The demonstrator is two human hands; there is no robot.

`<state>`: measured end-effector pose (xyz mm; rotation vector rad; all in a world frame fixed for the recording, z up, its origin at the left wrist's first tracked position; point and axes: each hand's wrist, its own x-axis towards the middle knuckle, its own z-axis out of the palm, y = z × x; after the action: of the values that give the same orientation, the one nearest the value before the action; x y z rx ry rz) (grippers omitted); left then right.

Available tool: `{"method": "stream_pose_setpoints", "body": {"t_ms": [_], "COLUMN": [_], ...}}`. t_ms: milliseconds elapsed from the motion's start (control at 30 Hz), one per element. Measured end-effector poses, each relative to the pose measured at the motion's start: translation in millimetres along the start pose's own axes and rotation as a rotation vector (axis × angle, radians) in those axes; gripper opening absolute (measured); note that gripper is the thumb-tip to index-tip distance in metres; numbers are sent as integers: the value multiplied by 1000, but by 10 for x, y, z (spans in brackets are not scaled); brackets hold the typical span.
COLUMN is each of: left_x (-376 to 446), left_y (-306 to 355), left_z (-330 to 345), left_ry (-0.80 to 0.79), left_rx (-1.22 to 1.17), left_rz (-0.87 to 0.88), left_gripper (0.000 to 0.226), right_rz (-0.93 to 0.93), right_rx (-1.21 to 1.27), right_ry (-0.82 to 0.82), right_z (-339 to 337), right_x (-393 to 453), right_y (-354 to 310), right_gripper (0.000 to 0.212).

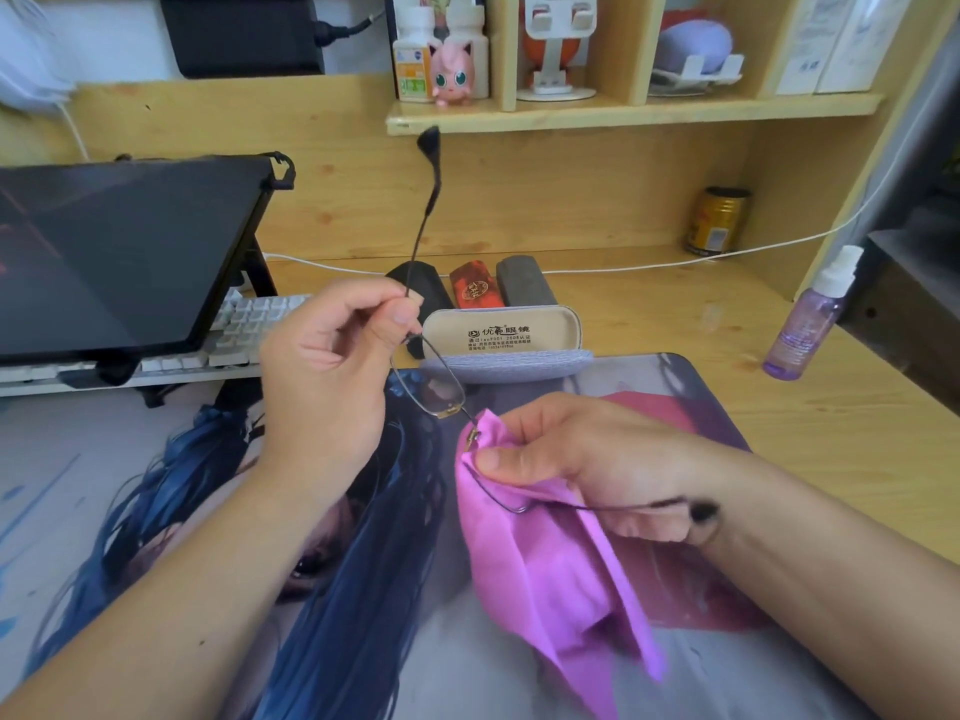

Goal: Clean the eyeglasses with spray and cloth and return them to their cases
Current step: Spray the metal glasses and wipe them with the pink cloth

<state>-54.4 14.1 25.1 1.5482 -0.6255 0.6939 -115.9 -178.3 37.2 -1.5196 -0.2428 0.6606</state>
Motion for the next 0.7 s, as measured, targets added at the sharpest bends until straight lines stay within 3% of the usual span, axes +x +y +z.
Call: {"method": "stream_pose_setpoints", "body": {"t_ms": [67, 167, 267, 500, 700], "left_x": [6, 13, 22, 58, 24], "left_y": [-31, -47, -50, -42, -28], "left_z": [-1, 8, -1, -96, -67], "left_ry": [12, 30, 51, 80, 56], "left_rx": [-20, -29, -33, 17, 40], "left_rz": [-20, -38, -62, 22, 56], "left_gripper": [29, 30, 30, 27, 24], "right_rz": [-20, -29, -79, -187, -175], "right_rx": [5, -1, 24, 379, 409], "right_ry": [32, 107, 138, 419, 379], "right_z": [19, 15, 51, -105, -289], "right_x": [18, 78, 101, 155, 110], "right_y": [10, 89, 114, 7, -79], "right_gripper": [38, 23, 33, 19, 28]}}
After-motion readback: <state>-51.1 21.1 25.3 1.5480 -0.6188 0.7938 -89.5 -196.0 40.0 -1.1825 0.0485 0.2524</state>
